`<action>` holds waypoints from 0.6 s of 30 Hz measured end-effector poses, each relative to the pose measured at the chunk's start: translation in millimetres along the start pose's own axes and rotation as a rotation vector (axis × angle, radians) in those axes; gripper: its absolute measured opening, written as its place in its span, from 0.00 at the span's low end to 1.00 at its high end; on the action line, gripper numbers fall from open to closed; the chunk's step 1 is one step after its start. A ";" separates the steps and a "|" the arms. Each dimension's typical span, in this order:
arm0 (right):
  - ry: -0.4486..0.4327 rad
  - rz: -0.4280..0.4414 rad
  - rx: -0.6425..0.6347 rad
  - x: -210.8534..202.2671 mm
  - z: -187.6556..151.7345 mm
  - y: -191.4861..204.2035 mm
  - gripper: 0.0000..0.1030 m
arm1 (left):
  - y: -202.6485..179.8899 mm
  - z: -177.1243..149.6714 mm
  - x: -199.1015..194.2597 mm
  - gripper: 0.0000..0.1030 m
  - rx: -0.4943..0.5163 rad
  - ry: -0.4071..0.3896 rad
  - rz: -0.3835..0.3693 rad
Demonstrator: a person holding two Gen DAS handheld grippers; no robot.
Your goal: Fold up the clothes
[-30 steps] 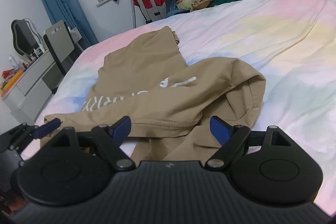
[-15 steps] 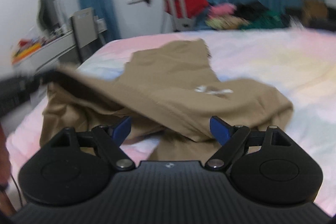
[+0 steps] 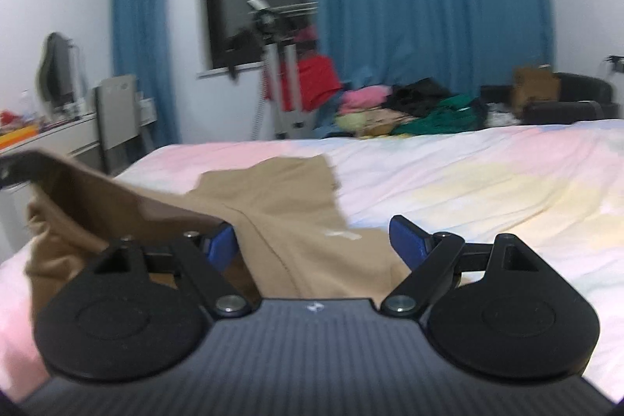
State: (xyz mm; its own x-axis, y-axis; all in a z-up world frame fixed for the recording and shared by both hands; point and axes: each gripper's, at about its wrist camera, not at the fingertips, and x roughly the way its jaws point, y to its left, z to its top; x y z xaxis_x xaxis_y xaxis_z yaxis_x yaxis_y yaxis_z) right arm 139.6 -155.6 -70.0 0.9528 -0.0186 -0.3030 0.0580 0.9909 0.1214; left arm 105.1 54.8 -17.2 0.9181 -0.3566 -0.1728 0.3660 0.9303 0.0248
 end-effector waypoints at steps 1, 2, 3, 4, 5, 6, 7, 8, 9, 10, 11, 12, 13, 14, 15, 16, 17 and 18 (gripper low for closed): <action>0.007 -0.022 0.025 0.8 1.5 -5.3 0.81 | -0.7 -0.3 -1.4 0.01 -0.011 -0.005 -0.012; 0.020 -0.043 0.058 2.2 2.8 -11.2 0.81 | -1.7 -0.5 -3.1 0.01 -0.025 -0.012 -0.028; 0.032 -0.058 0.090 3.5 3.5 -16.9 0.81 | -4.6 -0.9 -4.4 0.01 -0.035 -0.016 -0.036; 0.044 -0.069 0.121 4.8 3.8 -22.4 0.81 | -7.9 -1.4 -5.7 0.01 -0.044 -0.019 -0.041; 0.057 -0.081 0.152 6.0 4.2 -27.9 0.81 | -11.2 -1.9 -7.0 0.01 -0.053 -0.023 -0.047; 0.072 -0.103 0.169 7.8 4.3 -32.2 0.81 | -14.9 -2.2 -9.7 0.01 -0.058 -0.033 -0.047; 0.092 -0.138 0.173 11.3 3.6 -36.5 0.81 | -17.5 -2.4 -12.3 0.01 -0.058 -0.042 -0.042; 0.115 -0.162 0.186 14.7 1.7 -41.8 0.81 | -18.8 -2.1 -14.6 0.01 -0.060 -0.048 -0.038; 0.138 -0.177 0.204 17.7 -0.8 -47.4 0.81 | -18.1 -1.6 -15.5 0.01 -0.068 -0.048 -0.035; 0.161 -0.192 0.223 20.7 -3.2 -53.1 0.81 | -16.9 -1.2 -16.2 0.01 -0.077 -0.047 -0.033; 0.183 -0.208 0.241 23.7 -5.6 -58.8 0.81 | -15.3 -0.8 -16.5 0.01 -0.087 -0.041 -0.033; 0.186 -0.201 0.254 24.2 -6.3 -61.3 0.81 | -13.8 -1.4 -16.5 0.01 -0.094 -0.033 -0.023; 0.178 -0.183 0.264 23.3 -6.0 -62.2 0.77 | -12.4 -2.0 -15.6 0.01 -0.093 -0.022 -0.013; 0.170 -0.165 0.275 22.4 -5.8 -63.1 0.67 | -11.1 -2.5 -14.4 0.01 -0.091 -0.010 -0.005; 0.154 -0.152 0.260 20.4 -4.2 -60.2 0.56 | -10.5 -4.0 -12.9 0.01 -0.087 0.005 0.006; 0.135 -0.142 0.231 17.9 -1.9 -55.2 0.49 | -9.6 -5.6 -10.3 0.01 -0.087 0.026 0.008; 0.116 -0.132 0.202 15.4 0.5 -50.3 0.33 | -8.5 -7.3 -7.4 0.02 -0.089 0.048 0.008; 0.097 -0.126 0.169 14.4 2.3 -44.8 0.23 | -7.9 -9.9 -4.5 0.02 -0.092 0.072 0.012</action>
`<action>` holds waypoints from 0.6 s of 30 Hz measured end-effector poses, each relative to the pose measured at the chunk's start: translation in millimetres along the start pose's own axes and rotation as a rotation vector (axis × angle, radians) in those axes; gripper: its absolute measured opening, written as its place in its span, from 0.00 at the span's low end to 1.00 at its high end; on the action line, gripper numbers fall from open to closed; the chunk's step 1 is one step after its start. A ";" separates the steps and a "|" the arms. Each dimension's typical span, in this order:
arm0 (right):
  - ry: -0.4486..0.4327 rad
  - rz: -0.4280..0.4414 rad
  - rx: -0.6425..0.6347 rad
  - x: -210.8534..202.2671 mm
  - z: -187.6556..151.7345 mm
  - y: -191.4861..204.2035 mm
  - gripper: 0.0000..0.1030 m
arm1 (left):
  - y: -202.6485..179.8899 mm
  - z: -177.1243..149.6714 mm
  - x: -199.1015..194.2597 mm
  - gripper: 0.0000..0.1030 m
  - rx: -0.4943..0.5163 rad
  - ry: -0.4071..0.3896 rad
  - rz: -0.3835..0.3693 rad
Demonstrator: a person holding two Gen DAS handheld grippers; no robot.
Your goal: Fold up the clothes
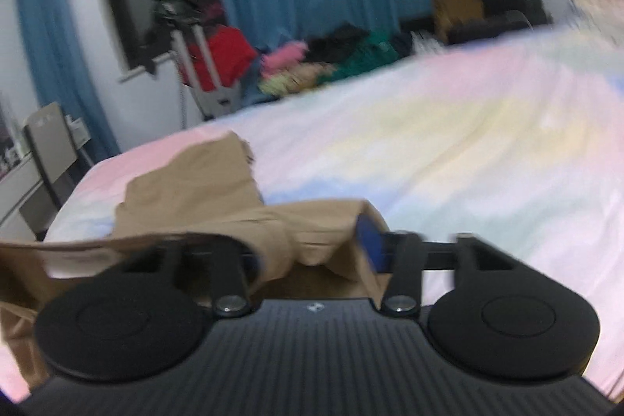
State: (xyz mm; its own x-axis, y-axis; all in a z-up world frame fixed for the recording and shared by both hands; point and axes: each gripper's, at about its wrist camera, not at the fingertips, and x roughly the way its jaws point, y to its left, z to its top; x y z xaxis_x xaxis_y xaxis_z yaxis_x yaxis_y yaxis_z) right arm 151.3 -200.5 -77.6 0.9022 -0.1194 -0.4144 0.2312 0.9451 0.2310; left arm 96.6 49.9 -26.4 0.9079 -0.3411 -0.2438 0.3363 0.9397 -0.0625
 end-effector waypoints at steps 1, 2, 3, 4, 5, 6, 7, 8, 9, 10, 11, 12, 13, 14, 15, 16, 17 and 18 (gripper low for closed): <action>-0.020 0.008 -0.029 -2.6 -0.1 4.6 0.19 | 1.2 -2.5 3.4 0.02 -0.001 0.024 0.005; -0.039 0.018 -0.054 -5.9 -0.6 8.5 0.14 | 1.8 -5.1 6.7 0.02 0.002 0.048 0.007; -0.053 0.026 -0.072 -9.9 -0.1 11.7 0.14 | 2.3 -7.4 9.4 0.03 0.005 0.069 0.009; -0.061 0.032 -0.082 -12.8 0.6 13.8 0.14 | 3.0 -9.7 11.9 0.04 0.007 0.088 0.010; -0.067 0.039 -0.091 -14.8 1.1 15.6 0.13 | 3.3 -12.3 15.1 0.04 0.010 0.110 0.009; -0.072 0.043 -0.095 -16.1 1.7 16.3 0.13 | 3.4 -14.8 18.7 0.05 0.014 0.133 0.009; -0.077 0.046 -0.096 -17.1 2.4 16.4 0.13 | 3.5 -17.2 22.3 0.11 0.019 0.157 0.010; -0.081 0.049 -0.097 -18.1 3.1 16.5 0.13 | 2.9 -20.8 26.6 0.16 0.030 0.183 0.019; -0.086 0.052 -0.098 -19.1 3.7 16.6 0.13 | 2.1 -24.8 31.0 0.16 0.043 0.209 0.031; -0.087 0.055 -0.094 -19.9 4.3 16.2 0.13 | 1.3 -28.7 35.4 0.16 0.055 0.235 0.042; -0.087 0.057 -0.087 -20.6 4.8 15.3 0.13 | 0.0 -31.8 40.0 0.18 0.072 0.251 0.052; -0.086 0.059 -0.080 -21.4 4.9 14.6 0.13 | -1.7 -35.2 44.5 0.20 0.096 0.269 0.066; -0.086 0.062 -0.072 -22.0 5.2 13.8 0.13 | -3.5 -38.8 49.1 0.21 0.121 0.287 0.080; -0.085 0.065 -0.065 -22.8 5.6 13.2 0.13 | -5.8 -43.2 53.7 0.23 0.148 0.301 0.095; -0.087 0.068 -0.060 -23.6 5.9 12.9 0.13 | -8.7 -46.2 57.3 0.24 0.174 0.308 0.107; -0.089 0.071 -0.055 -24.3 6.1 12.6 0.13 | -11.7 -48.9 60.7 0.29 0.199 0.314 0.117; -0.095 0.074 -0.050 -25.6 6.1 12.7 0.13 | -14.8 -52.2 63.4 0.34 0.224 0.314 0.133; -0.104 0.078 -0.046 -27.1 6.0 13.0 0.13 | -18.0 -55.8 65.9 0.37 0.250 0.312 0.151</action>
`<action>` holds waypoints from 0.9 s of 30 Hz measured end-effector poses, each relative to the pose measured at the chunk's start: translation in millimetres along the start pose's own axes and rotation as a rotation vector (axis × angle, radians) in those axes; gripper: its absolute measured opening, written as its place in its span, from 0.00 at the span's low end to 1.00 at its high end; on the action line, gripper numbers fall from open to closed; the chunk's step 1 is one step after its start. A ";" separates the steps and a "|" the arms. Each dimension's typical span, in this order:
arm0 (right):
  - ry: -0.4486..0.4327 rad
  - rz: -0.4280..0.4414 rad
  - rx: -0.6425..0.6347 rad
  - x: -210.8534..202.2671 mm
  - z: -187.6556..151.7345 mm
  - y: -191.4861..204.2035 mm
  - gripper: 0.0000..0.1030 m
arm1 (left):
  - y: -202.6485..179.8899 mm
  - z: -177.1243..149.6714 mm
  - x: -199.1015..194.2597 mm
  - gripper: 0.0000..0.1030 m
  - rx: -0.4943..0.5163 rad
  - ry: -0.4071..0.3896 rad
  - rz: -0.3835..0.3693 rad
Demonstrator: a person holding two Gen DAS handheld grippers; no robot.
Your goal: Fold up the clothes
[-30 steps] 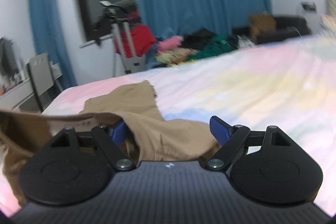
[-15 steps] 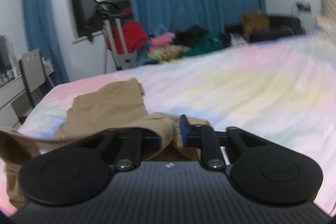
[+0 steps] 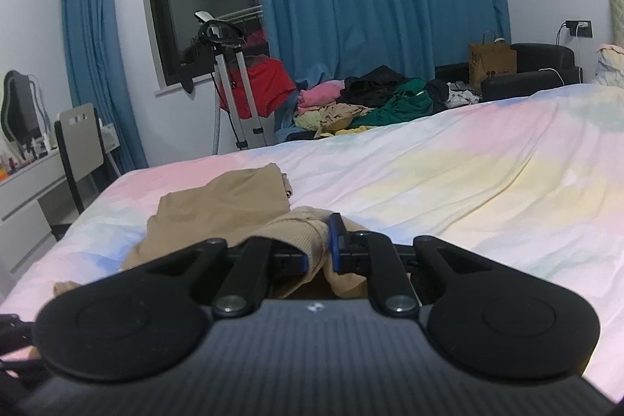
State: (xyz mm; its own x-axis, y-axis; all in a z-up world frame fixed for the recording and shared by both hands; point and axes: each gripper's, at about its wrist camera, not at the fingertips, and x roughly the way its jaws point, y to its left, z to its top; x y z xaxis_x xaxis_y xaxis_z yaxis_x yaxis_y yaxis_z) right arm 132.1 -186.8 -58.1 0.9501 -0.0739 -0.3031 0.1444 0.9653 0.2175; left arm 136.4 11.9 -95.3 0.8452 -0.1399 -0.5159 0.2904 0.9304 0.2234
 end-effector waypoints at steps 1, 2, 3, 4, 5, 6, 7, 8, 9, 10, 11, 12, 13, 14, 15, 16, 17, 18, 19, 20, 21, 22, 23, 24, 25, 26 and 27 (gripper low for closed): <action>-0.009 0.003 0.005 -1.5 0.1 0.4 0.13 | -4.2 -0.8 1.9 0.38 0.019 -0.011 0.020; -0.017 0.006 0.009 -3.0 0.3 0.9 0.13 | -8.9 -2.1 1.4 0.39 0.052 -0.037 0.030; -0.028 0.009 0.013 -4.9 0.9 1.0 0.13 | -13.8 -3.5 0.5 0.40 0.088 -0.067 0.038; -0.040 0.011 0.016 -6.9 1.8 1.1 0.13 | -20.0 -4.9 -0.7 0.43 0.131 -0.092 0.058; -0.052 0.014 0.019 -8.8 2.4 1.0 0.13 | -25.6 -6.3 -1.8 0.43 0.167 -0.117 0.080; -0.061 0.015 0.020 -10.1 2.8 1.1 0.13 | -30.9 -7.8 -2.8 0.43 0.202 -0.141 0.101; -0.068 0.016 0.019 -11.2 3.3 1.2 0.13 | -34.1 -8.2 -2.8 0.44 0.217 -0.150 0.113; -0.075 0.017 0.019 -12.4 3.8 1.3 0.13 | -36.9 -8.3 -2.5 0.46 0.226 -0.155 0.122; -0.078 0.018 0.019 -12.8 4.1 1.4 0.13 | -37.2 -8.3 -0.9 0.46 0.222 -0.150 0.134; -0.077 0.016 0.018 -12.5 4.2 1.4 0.13 | -36.1 -8.2 0.8 0.46 0.211 -0.142 0.149; -0.075 0.015 0.018 -12.0 4.2 1.3 0.13 | -33.0 -7.5 2.8 0.46 0.195 -0.133 0.171; -0.071 0.010 0.016 -11.3 4.1 1.2 0.13 | -29.6 -6.6 4.9 0.46 0.177 -0.125 0.194; -0.065 0.002 0.014 -10.5 4.0 1.3 0.13 | -25.6 -5.4 6.8 0.46 0.159 -0.118 0.219; -0.055 -0.007 0.012 -9.0 3.7 1.1 0.13 | -20.6 -3.7 8.7 0.47 0.133 -0.107 0.240; -0.043 -0.019 0.010 -6.9 3.2 0.7 0.14 | -15.4 -2.0 10.6 0.47 0.105 -0.096 0.260; -0.028 -0.032 0.007 -4.4 2.3 0.3 0.14 | -9.8 -0.5 11.4 0.49 0.074 -0.089 0.267; -0.011 -0.044 0.004 -1.9 0.8 -0.3 0.14 | -4.1 1.0 11.9 0.51 0.043 -0.082 0.270; 0.012 -0.055 -0.006 1.2 -1.0 -0.4 0.15 | -0.2 2.3 11.9 0.52 0.019 -0.082 0.270; 0.036 -0.067 -0.020 4.6 -2.8 -0.1 0.15 | 1.6 3.3 10.9 0.52 0.011 -0.087 0.278; 0.067 -0.080 -0.037 8.7 -5.8 0.5 0.18 | 3.1 4.2 9.6 0.52 0.005 -0.092 0.288; 0.100 -0.095 -0.056 13.2 -9.3 1.2 0.20 | 4.4 5.4 7.9 0.52 -0.007 -0.099 0.296; 0.133 -0.109 -0.076 17.6 -12.8 2.0 0.22 | 5.6 6.6 6.1 0.52 -0.021 -0.106 0.303; 0.166 -0.124 -0.095 22.1 -16.4 2.7 0.24 | 6.8 7.8 4.3 0.52 -0.035 -0.113 0.310; 0.205 -0.134 -0.097 26.7 -19.6 1.4 0.24 | 6.4 8.0 3.0 0.52 -0.033 -0.115 0.305; 0.240 -0.137 -0.079 30.5 -21.9 -1.1 0.24 | 5.5 7.9 2.0 0.53 -0.028 -0.117 0.297; 0.259 -0.140 -0.054 32.5 -23.2 -4.3 0.24 | 4.7 7.9 0.9 0.53 -0.023 -0.118 0.288; 0.272 -0.143 -0.028 33.6 -24.2 -7.8 0.24 | 3.8 7.8 -0.1 0.54 -0.018 -0.120 0.280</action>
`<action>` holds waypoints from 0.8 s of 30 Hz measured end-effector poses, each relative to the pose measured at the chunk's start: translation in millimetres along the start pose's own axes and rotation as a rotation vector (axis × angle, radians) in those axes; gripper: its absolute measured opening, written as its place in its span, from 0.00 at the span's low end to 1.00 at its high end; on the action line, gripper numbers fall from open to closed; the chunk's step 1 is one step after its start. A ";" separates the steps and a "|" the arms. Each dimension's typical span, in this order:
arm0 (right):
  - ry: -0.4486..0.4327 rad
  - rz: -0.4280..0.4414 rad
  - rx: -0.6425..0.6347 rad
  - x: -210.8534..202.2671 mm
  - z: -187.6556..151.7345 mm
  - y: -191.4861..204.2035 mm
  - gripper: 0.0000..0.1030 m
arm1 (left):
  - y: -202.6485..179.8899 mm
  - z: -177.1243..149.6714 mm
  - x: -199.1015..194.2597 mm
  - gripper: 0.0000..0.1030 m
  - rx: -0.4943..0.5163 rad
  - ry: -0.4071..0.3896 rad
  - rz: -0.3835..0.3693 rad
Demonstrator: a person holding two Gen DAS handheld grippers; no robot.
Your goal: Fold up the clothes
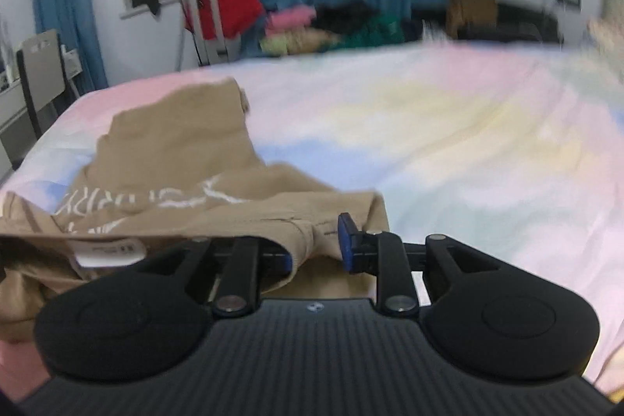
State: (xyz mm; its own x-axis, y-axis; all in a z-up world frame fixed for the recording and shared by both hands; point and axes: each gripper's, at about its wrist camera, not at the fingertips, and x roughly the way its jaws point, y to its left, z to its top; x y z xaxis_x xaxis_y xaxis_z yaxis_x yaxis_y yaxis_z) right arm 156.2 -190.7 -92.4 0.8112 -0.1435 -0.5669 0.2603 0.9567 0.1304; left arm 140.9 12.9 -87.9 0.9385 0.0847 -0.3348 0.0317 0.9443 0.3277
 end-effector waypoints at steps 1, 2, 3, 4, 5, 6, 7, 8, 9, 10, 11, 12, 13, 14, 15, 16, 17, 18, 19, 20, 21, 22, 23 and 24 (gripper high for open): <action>0.002 -0.004 0.015 0.5 0.2 -1.9 0.24 | -0.5 0.1 -1.2 0.54 0.004 -0.002 -0.009; -0.004 -0.011 0.024 0.3 1.0 -3.0 0.24 | -1.0 0.1 -2.5 0.55 0.009 -0.004 -0.017; -0.013 -0.012 0.032 -0.9 1.2 -4.0 0.25 | -4.8 -0.4 0.1 0.55 0.026 0.002 -0.032; -0.023 -0.003 0.039 -2.6 1.3 -4.2 0.25 | -9.4 -1.0 3.7 0.58 0.046 0.011 -0.049; -0.032 0.009 0.046 -4.4 1.4 -4.1 0.25 | -14.0 -1.7 7.2 0.58 0.067 0.019 -0.065; -0.036 0.021 0.048 -5.8 0.9 -4.0 0.25 | -19.3 -3.8 11.6 0.58 0.097 0.026 -0.076; -0.035 0.030 0.042 -5.5 0.3 -3.7 0.25 | -24.7 -6.4 16.1 0.60 0.130 0.032 -0.085; -0.032 0.033 0.031 -4.5 -0.8 -3.1 0.25 | -26.4 -8.5 21.2 0.60 0.136 0.041 -0.069; -0.026 0.027 0.024 -3.8 -1.6 -3.0 0.25 | -27.2 -10.6 26.4 0.60 0.137 0.050 -0.047; -0.020 0.016 0.020 -3.1 -2.3 -3.2 0.25 | -25.1 -11.5 30.8 0.60 0.116 0.061 -0.031; -0.014 0.006 0.016 -2.4 -2.9 -3.4 0.25 | -20.8 -10.8 33.8 0.60 0.083 0.067 -0.018; 0.000 -0.009 0.014 -0.2 -3.5 -4.6 0.27 | -15.4 -8.8 34.7 0.60 0.050 0.067 -0.002; 0.019 -0.028 0.012 2.8 -4.2 -6.4 0.30 | -10.0 -6.6 33.8 0.60 0.024 0.059 0.010; 0.032 -0.044 0.014 5.4 -5.3 -8.4 0.41 | -3.8 -3.8 31.2 0.60 -0.006 0.043 0.022; 0.043 -0.059 0.016 7.9 -6.7 -10.6 0.53 | 2.6 -0.8 28.4 0.61 -0.037 0.025 0.033; 0.054 -0.074 0.019 10.3 -8.2 -12.8 0.58 | 9.2 1.9 26.4 0.63 -0.064 0.010 0.040; 0.058 -0.080 0.025 11.2 -8.8 -14.5 0.63 | 14.5 5.1 22.0 0.65 -0.090 -0.010 0.042; 0.058 -0.081 0.032 11.2 -9.0 -16.0 0.65 | 19.4 8.3 16.9 0.66 -0.117 -0.029 0.043; 0.045 -0.080 0.037 9.7 -8.1 -16.6 0.66 | 24.4 11.6 11.8 0.67 -0.144 -0.049 0.044; 0.016 -0.083 0.036 5.6 -4.5 -15.8 0.66 | 28.8 15.1 4.3 0.67 -0.165 -0.074 0.041; -0.019 -0.089 0.032 0.4 0.2 -14.6 0.67 | 33.1 18.6 -3.8 0.67 -0.185 -0.100 0.037; -0.063 -0.095 0.040 -8.3 8.1 -13.4 0.68 | 37.5 24.2 -12.0 0.67 -0.197 -0.124 0.048; -0.111 -0.101 0.053 -18.9 17.8 -12.0 0.69 | 42.0 30.3 -20.3 0.70 -0.208 -0.147 0.063; -0.159 -0.101 0.058 -30.7 28.8 -9.5 0.73 | 46.6 36.4 -28.5 0.71 -0.218 -0.170 0.079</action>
State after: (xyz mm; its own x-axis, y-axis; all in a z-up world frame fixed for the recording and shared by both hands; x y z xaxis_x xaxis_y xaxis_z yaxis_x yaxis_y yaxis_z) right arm 144.0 -202.8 -52.9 0.8508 -0.2806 -0.4444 0.3706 0.9198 0.1289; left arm 128.1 42.8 -30.9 0.9799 0.1231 -0.1569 -0.1009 0.9846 0.1425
